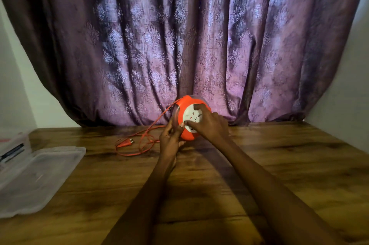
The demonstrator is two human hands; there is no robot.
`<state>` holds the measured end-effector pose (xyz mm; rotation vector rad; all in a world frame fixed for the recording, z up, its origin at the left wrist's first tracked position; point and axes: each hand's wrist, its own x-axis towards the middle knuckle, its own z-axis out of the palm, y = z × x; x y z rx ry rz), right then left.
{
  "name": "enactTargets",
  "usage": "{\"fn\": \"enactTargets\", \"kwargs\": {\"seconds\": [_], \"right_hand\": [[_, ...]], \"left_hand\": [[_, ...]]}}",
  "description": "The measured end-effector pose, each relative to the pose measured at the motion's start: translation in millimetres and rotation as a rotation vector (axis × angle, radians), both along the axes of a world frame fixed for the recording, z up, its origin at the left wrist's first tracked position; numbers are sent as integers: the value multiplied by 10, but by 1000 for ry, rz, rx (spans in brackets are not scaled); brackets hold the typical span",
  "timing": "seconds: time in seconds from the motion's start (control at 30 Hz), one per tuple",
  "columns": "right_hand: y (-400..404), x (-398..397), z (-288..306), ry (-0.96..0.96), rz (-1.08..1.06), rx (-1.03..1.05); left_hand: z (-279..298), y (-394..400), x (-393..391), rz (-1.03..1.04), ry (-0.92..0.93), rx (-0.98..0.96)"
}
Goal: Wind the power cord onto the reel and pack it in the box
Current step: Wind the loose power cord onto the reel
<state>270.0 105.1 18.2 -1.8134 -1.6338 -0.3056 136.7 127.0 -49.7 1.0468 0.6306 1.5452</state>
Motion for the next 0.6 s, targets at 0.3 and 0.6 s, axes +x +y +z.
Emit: {"fn": "enactTargets", "kwargs": {"seconds": [0.3, 0.6], "right_hand": [[37, -226, -71, 1268, 346, -112], [-16, 215, 62, -139, 378, 189]], "left_hand": [[-33, 44, -73, 33, -8, -28], [-51, 163, -262, 39, 94, -65]]}}
